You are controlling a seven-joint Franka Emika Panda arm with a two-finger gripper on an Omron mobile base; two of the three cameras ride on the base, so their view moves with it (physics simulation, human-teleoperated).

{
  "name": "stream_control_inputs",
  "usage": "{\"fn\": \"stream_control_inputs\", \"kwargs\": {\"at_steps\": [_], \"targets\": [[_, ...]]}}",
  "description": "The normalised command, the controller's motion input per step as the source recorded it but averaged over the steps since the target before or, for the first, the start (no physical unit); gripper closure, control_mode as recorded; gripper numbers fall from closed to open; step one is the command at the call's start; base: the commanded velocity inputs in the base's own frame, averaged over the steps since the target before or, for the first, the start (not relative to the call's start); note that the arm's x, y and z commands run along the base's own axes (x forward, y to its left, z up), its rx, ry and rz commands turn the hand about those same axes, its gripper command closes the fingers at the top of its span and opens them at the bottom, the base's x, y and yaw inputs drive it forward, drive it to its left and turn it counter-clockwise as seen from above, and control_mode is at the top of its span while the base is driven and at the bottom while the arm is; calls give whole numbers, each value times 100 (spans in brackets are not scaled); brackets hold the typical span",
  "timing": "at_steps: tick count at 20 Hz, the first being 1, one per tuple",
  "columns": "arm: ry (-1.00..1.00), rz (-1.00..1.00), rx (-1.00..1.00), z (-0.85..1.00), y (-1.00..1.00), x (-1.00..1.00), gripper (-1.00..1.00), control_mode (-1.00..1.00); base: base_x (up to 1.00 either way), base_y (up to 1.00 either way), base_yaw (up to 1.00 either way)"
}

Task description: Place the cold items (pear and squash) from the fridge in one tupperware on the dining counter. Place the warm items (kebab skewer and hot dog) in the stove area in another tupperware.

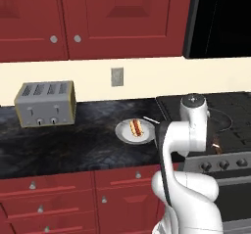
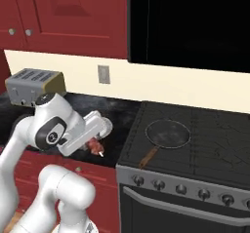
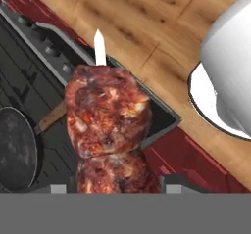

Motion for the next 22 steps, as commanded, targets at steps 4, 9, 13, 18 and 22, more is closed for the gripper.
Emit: {"fn": "stream_control_inputs", "kwargs": {"at_steps": [4, 9, 13, 18, 22], "targets": [[0, 0, 0, 0, 0, 0, 100, 100, -99, 8, 42], [0, 0, 0, 0, 0, 0, 100, 100, -100, 24, 51], [0, 0, 0, 0, 0, 0, 100, 100, -100, 23, 43], [0, 0, 0, 0, 0, 0, 100, 100, -100, 33, 43], [0, 0, 0, 0, 0, 0, 100, 100, -100, 62, 40]]}}
